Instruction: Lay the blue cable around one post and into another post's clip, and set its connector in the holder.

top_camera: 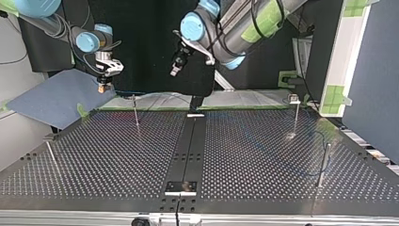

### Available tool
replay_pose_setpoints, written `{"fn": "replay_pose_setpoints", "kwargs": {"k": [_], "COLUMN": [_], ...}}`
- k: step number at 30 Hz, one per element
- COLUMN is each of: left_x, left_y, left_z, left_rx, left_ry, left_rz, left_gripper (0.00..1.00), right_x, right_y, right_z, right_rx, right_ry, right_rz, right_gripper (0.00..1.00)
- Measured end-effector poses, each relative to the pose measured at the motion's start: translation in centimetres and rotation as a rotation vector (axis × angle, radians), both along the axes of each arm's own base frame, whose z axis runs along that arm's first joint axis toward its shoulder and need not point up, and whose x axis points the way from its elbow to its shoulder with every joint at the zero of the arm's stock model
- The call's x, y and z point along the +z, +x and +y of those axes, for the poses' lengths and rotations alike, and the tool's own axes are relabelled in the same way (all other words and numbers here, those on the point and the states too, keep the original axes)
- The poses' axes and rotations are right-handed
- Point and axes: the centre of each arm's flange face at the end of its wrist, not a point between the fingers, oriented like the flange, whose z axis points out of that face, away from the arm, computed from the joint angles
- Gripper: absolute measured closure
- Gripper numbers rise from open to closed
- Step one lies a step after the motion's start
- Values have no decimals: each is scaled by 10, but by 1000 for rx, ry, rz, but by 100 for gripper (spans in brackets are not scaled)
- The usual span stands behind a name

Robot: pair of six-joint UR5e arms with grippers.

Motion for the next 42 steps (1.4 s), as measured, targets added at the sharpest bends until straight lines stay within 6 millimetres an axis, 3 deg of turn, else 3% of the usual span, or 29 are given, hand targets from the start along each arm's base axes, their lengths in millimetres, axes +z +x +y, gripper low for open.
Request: {"fn": "replay_pose_setpoints", "kwargs": {"k": [15, 24, 31, 42], "left_x": [-25, -39, -68, -131], "left_y": [82, 115, 122, 108], "left_z": [-20, -32, -30, -22], "left_rx": [48, 64, 95, 110], "left_ry": [-90, -123, -79, -10], "left_rz": [-113, -178, -217, -222], "left_gripper": [2, 2, 2, 2], "right_x": [0, 0, 0, 0], "right_y": [-5, -5, -2, -2], "right_z": [-2, -2, -1, -1], "right_rx": [-5, -3, 2, 3], "right_ry": [1, -2, -3, -4], "right_rz": [0, 7, 8, 8], "right_gripper": [100, 100, 100, 100]}}
